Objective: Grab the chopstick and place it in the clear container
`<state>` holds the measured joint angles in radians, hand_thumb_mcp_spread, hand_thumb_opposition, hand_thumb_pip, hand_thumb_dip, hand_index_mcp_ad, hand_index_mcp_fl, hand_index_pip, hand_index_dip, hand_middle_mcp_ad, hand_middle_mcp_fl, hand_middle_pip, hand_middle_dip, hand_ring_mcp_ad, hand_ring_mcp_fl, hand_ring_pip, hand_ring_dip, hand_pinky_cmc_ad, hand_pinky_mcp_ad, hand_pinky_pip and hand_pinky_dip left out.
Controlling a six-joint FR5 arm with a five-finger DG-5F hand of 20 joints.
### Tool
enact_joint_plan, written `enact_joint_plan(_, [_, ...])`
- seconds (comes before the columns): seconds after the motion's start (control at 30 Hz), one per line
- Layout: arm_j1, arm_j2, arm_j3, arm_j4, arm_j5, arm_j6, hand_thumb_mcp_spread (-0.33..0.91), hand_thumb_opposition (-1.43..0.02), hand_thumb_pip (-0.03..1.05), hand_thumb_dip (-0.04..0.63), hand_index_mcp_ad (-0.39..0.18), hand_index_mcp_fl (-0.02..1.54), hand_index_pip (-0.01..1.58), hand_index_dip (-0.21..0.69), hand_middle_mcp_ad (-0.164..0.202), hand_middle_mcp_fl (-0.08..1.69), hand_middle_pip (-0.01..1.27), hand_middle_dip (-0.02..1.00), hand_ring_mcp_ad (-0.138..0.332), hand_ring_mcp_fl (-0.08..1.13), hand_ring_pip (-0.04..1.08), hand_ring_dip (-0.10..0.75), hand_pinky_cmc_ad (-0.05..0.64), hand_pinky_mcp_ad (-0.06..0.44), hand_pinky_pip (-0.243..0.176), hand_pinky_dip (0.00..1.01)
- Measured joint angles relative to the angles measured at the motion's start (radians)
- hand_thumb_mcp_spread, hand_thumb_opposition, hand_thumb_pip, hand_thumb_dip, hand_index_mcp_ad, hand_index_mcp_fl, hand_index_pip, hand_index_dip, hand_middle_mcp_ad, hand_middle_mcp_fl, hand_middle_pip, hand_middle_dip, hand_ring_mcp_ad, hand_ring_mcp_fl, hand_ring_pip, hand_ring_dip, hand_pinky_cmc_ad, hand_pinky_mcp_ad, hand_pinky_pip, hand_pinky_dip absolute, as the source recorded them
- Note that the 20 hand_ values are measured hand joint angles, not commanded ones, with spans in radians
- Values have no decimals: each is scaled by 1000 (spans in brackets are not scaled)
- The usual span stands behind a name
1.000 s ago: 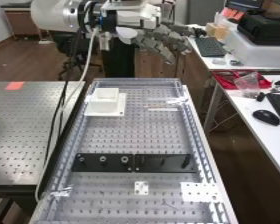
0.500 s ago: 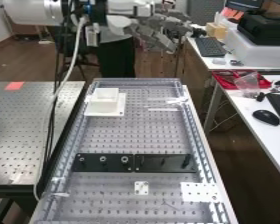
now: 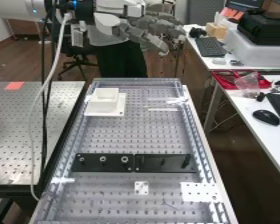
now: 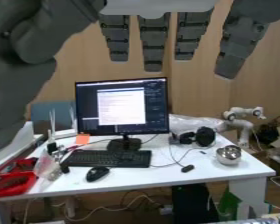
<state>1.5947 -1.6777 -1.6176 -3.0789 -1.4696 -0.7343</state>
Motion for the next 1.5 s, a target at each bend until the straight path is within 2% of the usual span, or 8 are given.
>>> enact_joint_plan(0.07, [-3, 4, -1, -7, 2, 2, 84, -686, 421, 21, -65, 33, 68, 258, 98, 68, 117, 265, 140, -30, 72, 147, 408, 340, -96, 284])
enact_joint_plan(0.13, [-5, 9, -6, -2, 19, 7, 84, -686, 419, 19, -59, 30, 61, 237, 96, 66, 120, 250, 141, -30, 70, 129, 408, 347, -106, 250])
enact_joint_plan(0.2, [-8, 16, -19, 16, 37, 18, 84, -686, 419, 3, -58, 28, 54, 216, 103, 66, 120, 232, 164, -30, 70, 113, 407, 347, -110, 223])
enact_joint_plan(0.43, [-21, 25, -59, 103, 14, 45, 82, -689, 421, 0, -75, 28, 54, 202, 98, 65, 119, 227, 155, -28, 77, 112, 412, 344, -112, 187])
enact_joint_plan(0.77, [2, -20, -63, 212, 189, 22, 86, -689, 487, 0, -58, 30, 54, 202, 108, 65, 119, 225, 164, -24, 75, 101, 428, 347, -112, 176])
enact_joint_plan(0.87, [9, -46, -61, 239, 213, 23, 86, -689, 546, 3, -58, 30, 54, 202, 108, 68, 119, 225, 164, -24, 75, 101, 428, 347, -112, 176])
enact_joint_plan(1.07, [12, -95, -44, 259, 236, 56, 86, -691, 562, 0, -58, 30, 54, 202, 108, 68, 119, 225, 164, -24, 75, 101, 428, 347, -112, 176])
enact_joint_plan(1.5, [-15, -116, -14, 250, 193, 43, 63, -709, 564, 0, -58, 30, 58, 197, 106, 66, 122, 225, 164, -24, 79, 101, 428, 347, -108, 176])
